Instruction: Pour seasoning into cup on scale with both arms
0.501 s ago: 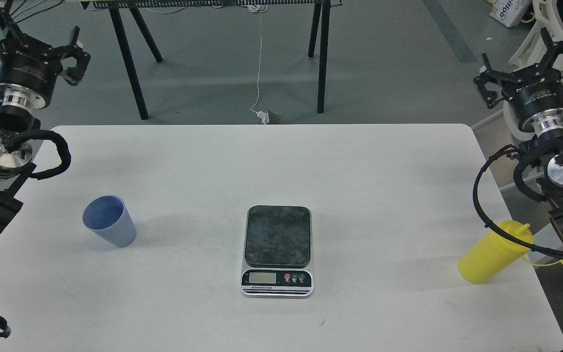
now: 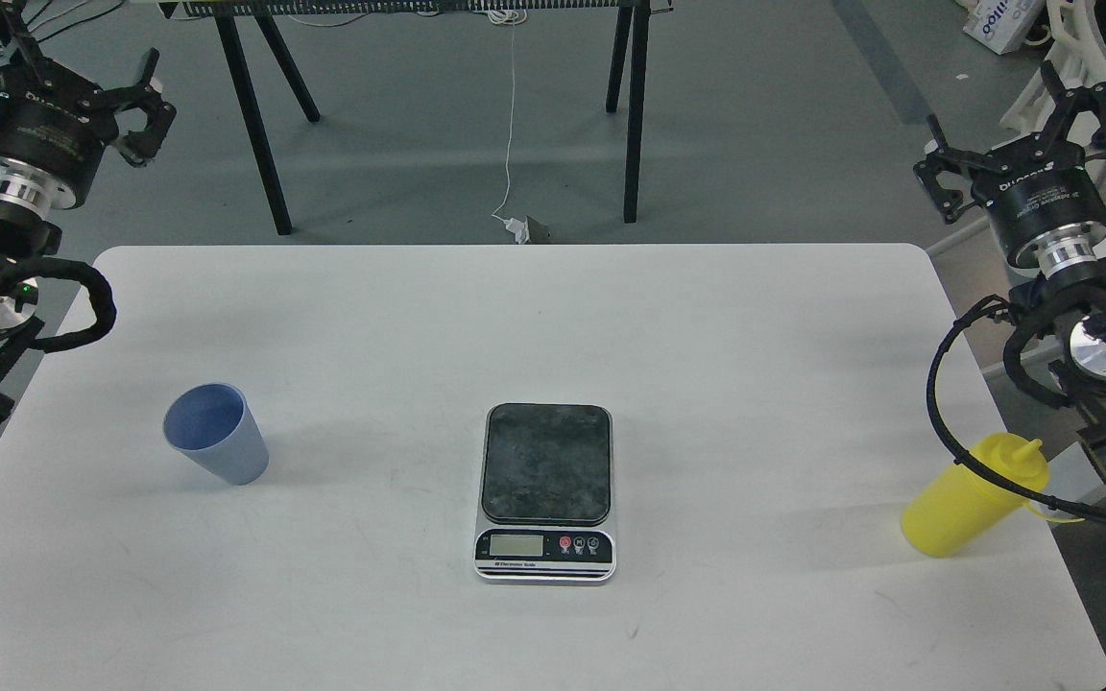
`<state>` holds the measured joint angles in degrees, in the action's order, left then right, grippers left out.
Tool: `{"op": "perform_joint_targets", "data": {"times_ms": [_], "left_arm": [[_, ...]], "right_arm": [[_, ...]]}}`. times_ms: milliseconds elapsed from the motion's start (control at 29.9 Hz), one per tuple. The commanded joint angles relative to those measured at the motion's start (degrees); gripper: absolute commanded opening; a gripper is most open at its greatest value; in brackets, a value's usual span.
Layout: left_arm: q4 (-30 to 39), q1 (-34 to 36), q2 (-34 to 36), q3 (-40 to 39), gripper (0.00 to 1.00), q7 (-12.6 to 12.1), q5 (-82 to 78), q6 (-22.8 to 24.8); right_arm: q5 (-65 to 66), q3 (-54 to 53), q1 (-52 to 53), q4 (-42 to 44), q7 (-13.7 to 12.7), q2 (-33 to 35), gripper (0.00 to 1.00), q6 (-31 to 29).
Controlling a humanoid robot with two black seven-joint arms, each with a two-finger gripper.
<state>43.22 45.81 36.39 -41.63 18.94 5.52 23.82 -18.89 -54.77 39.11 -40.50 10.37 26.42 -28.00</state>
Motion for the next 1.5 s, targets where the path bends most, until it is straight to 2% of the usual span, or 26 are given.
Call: {"op": "perform_joint_targets", "data": {"times_ms": [0,67,234,334,435,568,669,802,869,969,1136,1237,1270,1404,1471], "left_arm": [[2.55,-0.11,4.47,0.58,0.93,0.83,-12.33,0.44],[7.21,-0.37,7.63,0.76,0.93,1.98,-20.24,-0.08],[20.56,-4.15,15.01,1.20,0.90,2.77,-39.93,-2.45],[25.15,-5.64,17.92,1.55,0.88,3.30,-49.69,-4.91],[26.83,-7.57,18.54,1.46,0.88,3.56,-62.95,-6.85],[26.39,-9.59,18.89,1.64,0.85,6.98,-83.07,-8.96],[25.86,-12.67,18.89,1.55,0.84,8.83,-99.42,-12.99],[22.97,-15.13,18.72,2.42,0.81,9.06,-112.89,-16.87],[22.17,-16.10,18.81,5.84,0.78,9.06,-116.59,-17.40],[19.02,-16.19,18.55,10.76,0.69,9.06,-118.19,-21.08],[11.98,-15.75,16.97,21.13,0.67,9.06,-117.67,-28.02],[9.17,-15.58,15.65,22.82,0.66,9.06,-117.40,-29.79],[8.12,-15.58,15.30,22.91,0.62,9.06,-117.40,-29.88],[6.97,-15.49,14.15,22.82,0.27,9.06,-116.88,-29.88],[6.97,-15.31,14.06,22.82,0.15,9.06,-116.35,-29.79]], "right_arm": [[-0.01,-2.00,-2.45,-1.16,0.00,1.08,0.99,0.00],[-0.01,-2.44,-3.51,-1.16,0.00,1.61,0.99,0.00],[-0.01,-2.97,-6.15,-1.16,0.00,3.28,0.99,0.00],[-0.01,-4.02,-7.47,-1.16,0.00,3.90,0.99,0.00],[-0.01,-4.64,-8.17,-1.16,0.00,4.69,0.99,0.00],[-0.01,-4.73,-8.26,-1.07,0.00,5.30,0.99,0.00],[-0.01,-4.64,-8.35,-0.99,0.00,5.57,0.99,0.00],[-0.01,-4.64,-8.35,-0.99,0.00,5.57,0.99,0.00],[-0.01,-4.64,-8.35,-1.07,0.00,5.57,0.99,0.00],[-0.01,-4.64,-8.35,-1.07,0.00,5.57,0.99,0.00],[-0.01,-4.73,-8.35,-0.99,0.00,5.66,0.99,0.00],[-0.01,-4.73,-8.35,-0.99,0.00,5.92,0.99,0.00],[-0.01,-4.73,-8.35,-1.07,0.00,5.83,0.99,0.00],[-0.01,-4.73,-8.44,-1.07,0.00,5.74,0.99,0.00],[-0.01,-4.73,-8.44,-1.07,0.00,5.74,0.99,0.00]]}}
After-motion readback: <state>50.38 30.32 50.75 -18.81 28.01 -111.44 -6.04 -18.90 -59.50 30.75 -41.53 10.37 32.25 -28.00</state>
